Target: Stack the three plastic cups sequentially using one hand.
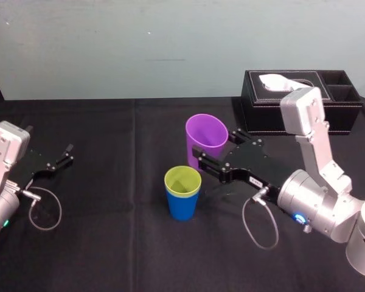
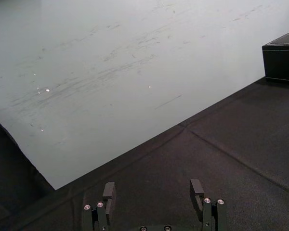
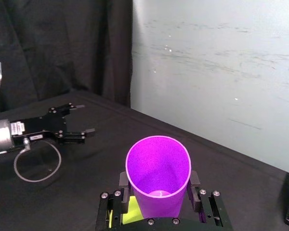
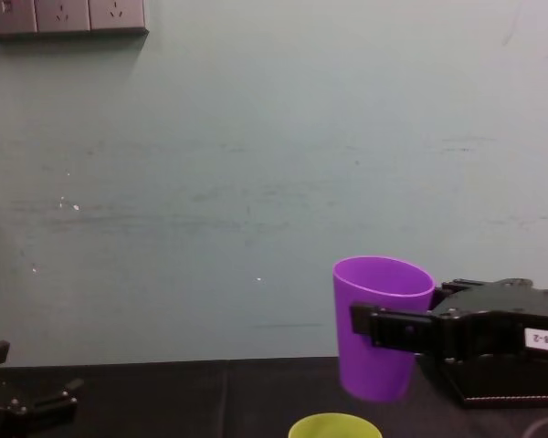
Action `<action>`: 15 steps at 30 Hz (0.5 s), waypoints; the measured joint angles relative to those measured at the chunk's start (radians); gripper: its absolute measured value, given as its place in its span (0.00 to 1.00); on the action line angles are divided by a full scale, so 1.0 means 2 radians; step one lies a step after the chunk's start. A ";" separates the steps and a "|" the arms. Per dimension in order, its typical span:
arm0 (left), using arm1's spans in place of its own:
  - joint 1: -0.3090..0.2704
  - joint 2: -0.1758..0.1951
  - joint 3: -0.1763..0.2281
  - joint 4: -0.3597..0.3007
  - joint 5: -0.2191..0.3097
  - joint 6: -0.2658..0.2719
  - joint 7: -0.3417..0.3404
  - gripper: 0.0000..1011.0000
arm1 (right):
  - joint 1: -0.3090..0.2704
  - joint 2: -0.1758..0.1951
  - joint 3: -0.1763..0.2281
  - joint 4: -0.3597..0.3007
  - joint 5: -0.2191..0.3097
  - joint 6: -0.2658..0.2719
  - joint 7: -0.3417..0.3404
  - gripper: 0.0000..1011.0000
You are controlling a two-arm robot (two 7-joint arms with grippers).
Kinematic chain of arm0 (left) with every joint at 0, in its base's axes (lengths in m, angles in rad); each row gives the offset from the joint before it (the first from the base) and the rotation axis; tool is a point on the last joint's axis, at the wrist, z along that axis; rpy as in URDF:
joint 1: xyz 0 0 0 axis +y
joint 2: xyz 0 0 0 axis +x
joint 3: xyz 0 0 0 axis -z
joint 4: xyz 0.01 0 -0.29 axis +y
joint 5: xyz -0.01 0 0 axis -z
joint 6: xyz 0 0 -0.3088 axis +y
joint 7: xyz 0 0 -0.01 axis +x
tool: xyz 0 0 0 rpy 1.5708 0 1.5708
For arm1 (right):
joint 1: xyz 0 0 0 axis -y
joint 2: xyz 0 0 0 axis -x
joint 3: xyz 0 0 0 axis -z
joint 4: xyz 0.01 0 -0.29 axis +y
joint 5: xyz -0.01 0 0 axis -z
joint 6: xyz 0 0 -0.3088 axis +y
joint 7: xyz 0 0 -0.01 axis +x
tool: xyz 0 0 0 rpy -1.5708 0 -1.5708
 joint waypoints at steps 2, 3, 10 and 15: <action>0.000 0.000 0.000 0.000 0.000 0.000 0.000 1.00 | 0.002 -0.001 -0.003 0.000 0.000 0.000 0.000 0.71; 0.000 0.000 0.000 0.000 0.000 0.000 0.000 1.00 | 0.003 -0.001 -0.007 0.000 0.000 0.001 0.001 0.71; 0.000 0.000 0.000 0.000 0.000 0.000 0.000 1.00 | 0.010 -0.004 -0.020 0.005 -0.003 0.002 0.001 0.71; 0.000 0.000 0.000 0.000 0.000 0.000 0.000 1.00 | 0.013 -0.007 -0.028 0.011 -0.006 0.003 0.001 0.71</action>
